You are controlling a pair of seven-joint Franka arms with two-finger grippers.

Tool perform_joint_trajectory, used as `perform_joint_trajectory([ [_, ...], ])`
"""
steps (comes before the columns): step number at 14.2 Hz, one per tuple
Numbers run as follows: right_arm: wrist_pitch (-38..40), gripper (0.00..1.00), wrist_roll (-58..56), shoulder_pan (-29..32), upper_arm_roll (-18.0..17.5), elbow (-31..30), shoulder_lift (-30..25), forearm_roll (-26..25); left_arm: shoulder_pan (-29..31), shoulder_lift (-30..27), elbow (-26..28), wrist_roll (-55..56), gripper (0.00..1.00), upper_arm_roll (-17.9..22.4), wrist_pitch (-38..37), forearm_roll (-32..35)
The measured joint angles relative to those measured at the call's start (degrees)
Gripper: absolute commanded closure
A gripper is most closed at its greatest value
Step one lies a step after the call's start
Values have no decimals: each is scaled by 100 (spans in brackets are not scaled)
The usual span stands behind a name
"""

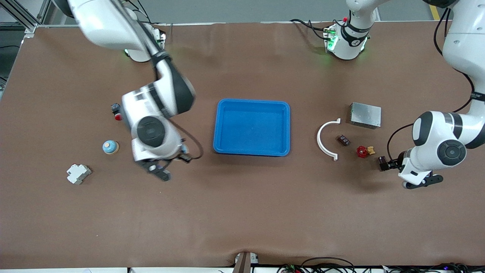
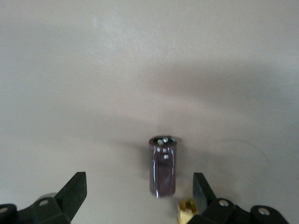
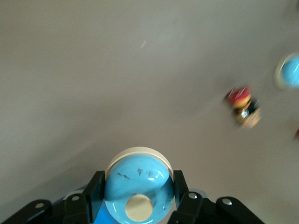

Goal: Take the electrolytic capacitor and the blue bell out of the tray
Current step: 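Retract the left gripper while the right gripper carries the bell toward the breaker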

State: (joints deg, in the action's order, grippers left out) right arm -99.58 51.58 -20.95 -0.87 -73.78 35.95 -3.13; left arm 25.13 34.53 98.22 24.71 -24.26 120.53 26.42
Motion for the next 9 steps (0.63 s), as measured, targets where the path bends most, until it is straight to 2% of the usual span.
perform_joint_trajectory([
  [6,-1228,100,-2044,1152,2,-836,3,-5,-4,-1117,-347,-8,0,-120,-963,-849],
  [9,-1588,100,-2913,1608,2,-1034,3,-5,14,-1433,-1028,-8,0,-112,-1614,-1220],
])
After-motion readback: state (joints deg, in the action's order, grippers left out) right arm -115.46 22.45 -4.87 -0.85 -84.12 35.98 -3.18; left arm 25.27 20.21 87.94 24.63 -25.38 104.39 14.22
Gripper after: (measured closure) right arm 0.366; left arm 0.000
